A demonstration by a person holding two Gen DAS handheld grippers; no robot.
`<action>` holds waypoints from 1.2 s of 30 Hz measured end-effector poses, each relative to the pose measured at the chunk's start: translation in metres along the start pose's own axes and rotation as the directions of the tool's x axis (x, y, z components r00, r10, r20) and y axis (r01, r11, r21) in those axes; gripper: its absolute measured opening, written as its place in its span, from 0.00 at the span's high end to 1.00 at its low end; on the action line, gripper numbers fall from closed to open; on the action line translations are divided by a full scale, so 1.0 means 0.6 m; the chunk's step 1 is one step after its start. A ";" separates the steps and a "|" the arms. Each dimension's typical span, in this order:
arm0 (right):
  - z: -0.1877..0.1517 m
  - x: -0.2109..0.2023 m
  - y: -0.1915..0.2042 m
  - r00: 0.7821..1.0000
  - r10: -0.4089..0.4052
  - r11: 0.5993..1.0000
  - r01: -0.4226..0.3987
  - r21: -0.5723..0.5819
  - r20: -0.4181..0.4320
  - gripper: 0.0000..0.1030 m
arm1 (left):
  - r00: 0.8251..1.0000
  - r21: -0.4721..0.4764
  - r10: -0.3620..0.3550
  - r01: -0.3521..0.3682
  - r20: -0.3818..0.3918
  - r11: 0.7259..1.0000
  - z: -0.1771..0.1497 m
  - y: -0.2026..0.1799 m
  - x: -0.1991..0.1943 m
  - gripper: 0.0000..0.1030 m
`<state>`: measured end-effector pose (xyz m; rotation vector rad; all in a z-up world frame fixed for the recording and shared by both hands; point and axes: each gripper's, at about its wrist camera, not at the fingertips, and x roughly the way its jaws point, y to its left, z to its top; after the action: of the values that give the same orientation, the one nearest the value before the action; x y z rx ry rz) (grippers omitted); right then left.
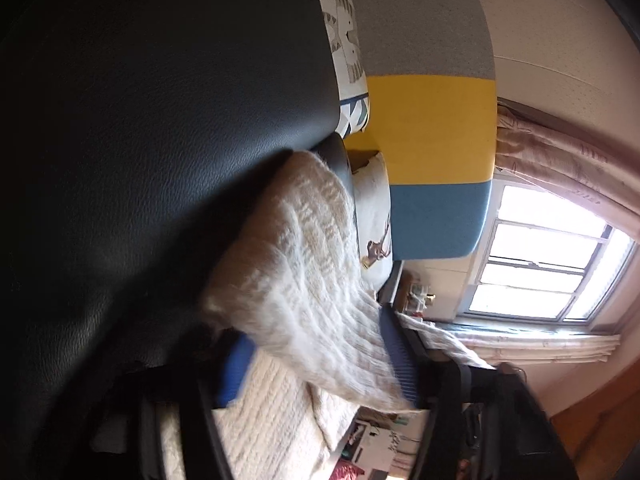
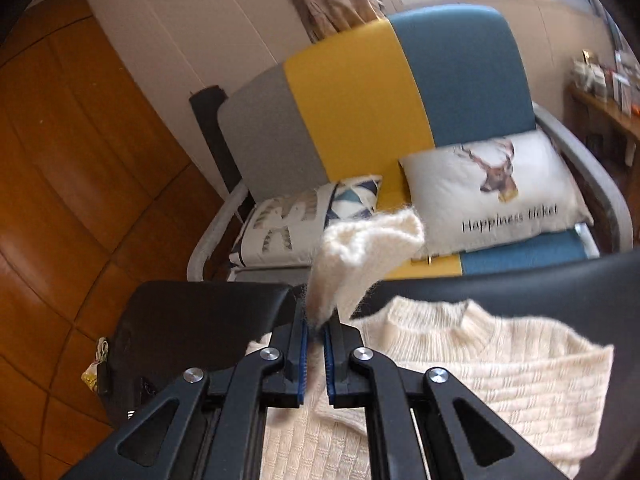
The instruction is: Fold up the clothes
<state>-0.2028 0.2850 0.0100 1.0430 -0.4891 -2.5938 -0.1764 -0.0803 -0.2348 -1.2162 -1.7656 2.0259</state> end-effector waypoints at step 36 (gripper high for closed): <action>-0.288 0.037 -0.394 0.999 0.041 0.778 -0.035 0.627 0.004 0.78 | 0.981 0.132 0.160 -0.146 -0.107 0.980 -0.076 0.028 0.027 0.75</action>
<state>-0.1310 0.4540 -0.2193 1.2058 -1.4315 -2.4208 -0.1502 -0.0414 -0.2547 -1.4400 -1.5123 2.0634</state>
